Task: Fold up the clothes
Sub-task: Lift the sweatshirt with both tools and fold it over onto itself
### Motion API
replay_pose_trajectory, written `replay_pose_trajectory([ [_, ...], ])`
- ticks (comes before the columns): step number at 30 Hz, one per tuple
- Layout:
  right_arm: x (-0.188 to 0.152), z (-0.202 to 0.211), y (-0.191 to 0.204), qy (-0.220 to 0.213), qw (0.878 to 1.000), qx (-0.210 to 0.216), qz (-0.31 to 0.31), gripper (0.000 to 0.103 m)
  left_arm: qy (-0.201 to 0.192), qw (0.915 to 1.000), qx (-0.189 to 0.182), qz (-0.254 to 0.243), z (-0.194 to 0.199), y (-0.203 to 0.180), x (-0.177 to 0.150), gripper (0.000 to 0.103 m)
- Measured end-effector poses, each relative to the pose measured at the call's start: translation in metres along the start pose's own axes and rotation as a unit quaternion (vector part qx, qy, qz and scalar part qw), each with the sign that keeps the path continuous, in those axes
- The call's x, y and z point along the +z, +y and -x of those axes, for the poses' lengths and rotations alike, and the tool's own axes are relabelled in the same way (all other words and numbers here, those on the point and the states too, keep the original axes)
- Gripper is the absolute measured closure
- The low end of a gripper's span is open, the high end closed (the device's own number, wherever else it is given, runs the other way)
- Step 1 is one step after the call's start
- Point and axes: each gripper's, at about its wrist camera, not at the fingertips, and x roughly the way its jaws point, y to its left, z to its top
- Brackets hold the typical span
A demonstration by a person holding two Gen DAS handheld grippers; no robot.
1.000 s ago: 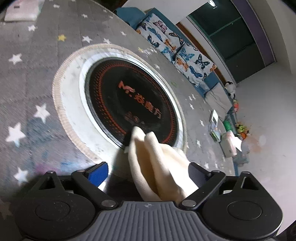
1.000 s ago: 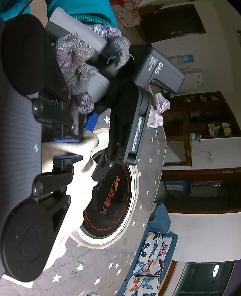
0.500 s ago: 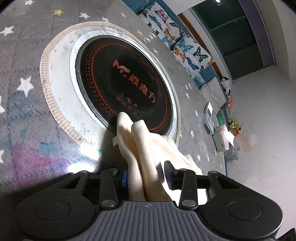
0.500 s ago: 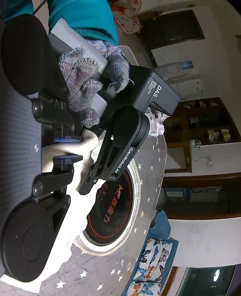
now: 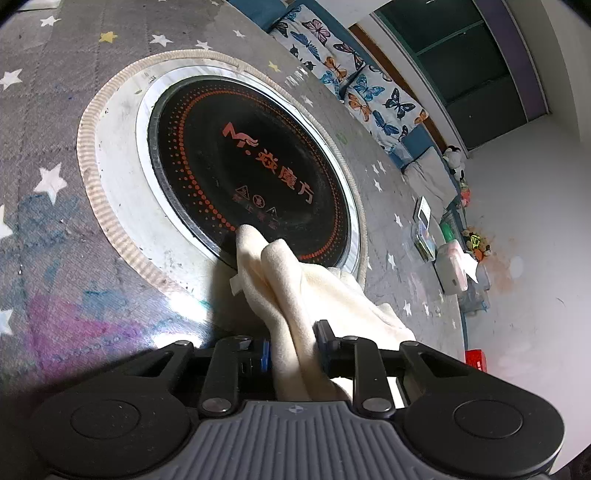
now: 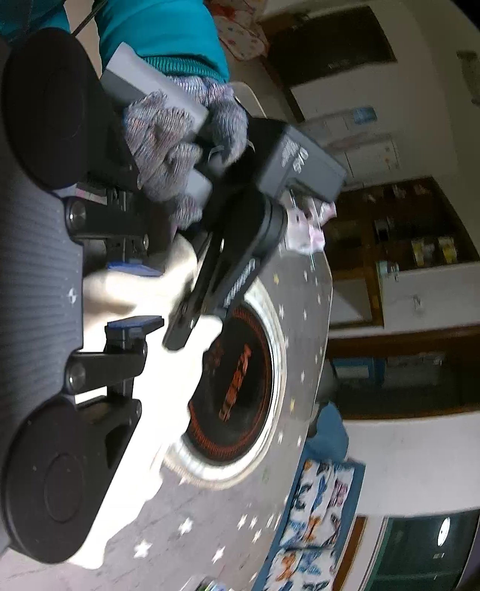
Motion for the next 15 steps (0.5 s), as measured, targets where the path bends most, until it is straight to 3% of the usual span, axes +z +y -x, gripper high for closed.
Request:
replay_pose_trajectory([
  [5, -0.015, 0.01, -0.038, 0.003, 0.997, -0.063, -0.049, 0.076, -0.001, 1.0, 0.001, -0.004, 0.0, -0.001, 0.0, 0.078],
  [7, -0.023, 0.014, -0.056, 0.005, 0.993, -0.092, -0.073, 0.068, -0.001, 1.0, 0.002, -0.005, 0.0, -0.002, -0.001, 0.078],
  [15, -0.053, 0.027, -0.127, 0.013, 0.966, -0.199, -0.165, 0.061, -0.007, 0.9992, 0.018, -0.034, 0.0, -0.009, -0.003, 0.078],
])
